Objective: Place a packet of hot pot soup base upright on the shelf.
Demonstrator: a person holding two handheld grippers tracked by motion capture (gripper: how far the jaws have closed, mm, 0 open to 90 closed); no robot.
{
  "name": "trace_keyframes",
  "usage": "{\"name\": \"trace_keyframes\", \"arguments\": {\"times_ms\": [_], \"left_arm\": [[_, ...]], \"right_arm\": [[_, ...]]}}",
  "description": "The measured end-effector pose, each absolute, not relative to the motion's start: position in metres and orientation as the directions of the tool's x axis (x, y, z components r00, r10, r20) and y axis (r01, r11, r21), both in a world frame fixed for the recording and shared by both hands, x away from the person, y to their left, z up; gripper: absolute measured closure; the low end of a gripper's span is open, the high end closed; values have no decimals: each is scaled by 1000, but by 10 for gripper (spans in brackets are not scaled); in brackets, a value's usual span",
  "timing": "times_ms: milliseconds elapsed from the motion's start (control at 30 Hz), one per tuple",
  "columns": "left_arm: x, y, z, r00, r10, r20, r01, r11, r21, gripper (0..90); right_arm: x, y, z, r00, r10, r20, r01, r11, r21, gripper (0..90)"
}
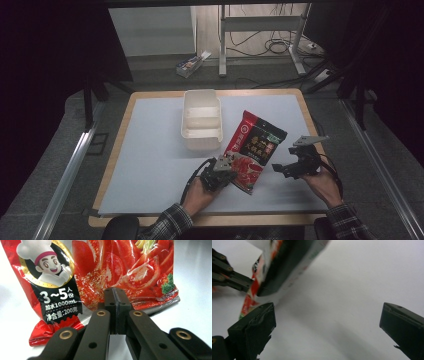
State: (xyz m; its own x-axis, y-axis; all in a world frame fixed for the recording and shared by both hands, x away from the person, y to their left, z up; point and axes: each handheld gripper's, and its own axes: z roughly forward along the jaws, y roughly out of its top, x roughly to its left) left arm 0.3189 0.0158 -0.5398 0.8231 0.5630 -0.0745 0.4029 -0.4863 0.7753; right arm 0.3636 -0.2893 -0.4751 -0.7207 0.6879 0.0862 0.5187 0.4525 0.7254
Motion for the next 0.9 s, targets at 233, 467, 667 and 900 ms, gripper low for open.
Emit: {"name": "trace_keyframes", "arguments": {"times_ms": [233, 467, 667, 900], "left_arm": [[319, 16, -540, 826, 560, -71, 401, -493, 772, 900], [319, 16, -540, 824, 562, -71, 401, -489, 775, 900], [320, 17, -540, 822, 561, -95, 415, -477, 775, 900], [319, 17, -539, 821, 563, -90, 413, -478, 775, 900]], "right_arm": [[372, -271, -456, -734, 670, 106, 528, 465, 710, 4], [401, -258, -449, -742, 639, 205, 558, 418, 716, 193], [408, -248, -447, -759, 610, 228, 546, 405, 734, 406], [403, -244, -437, -754, 600, 268, 550, 352, 757, 612]]}}
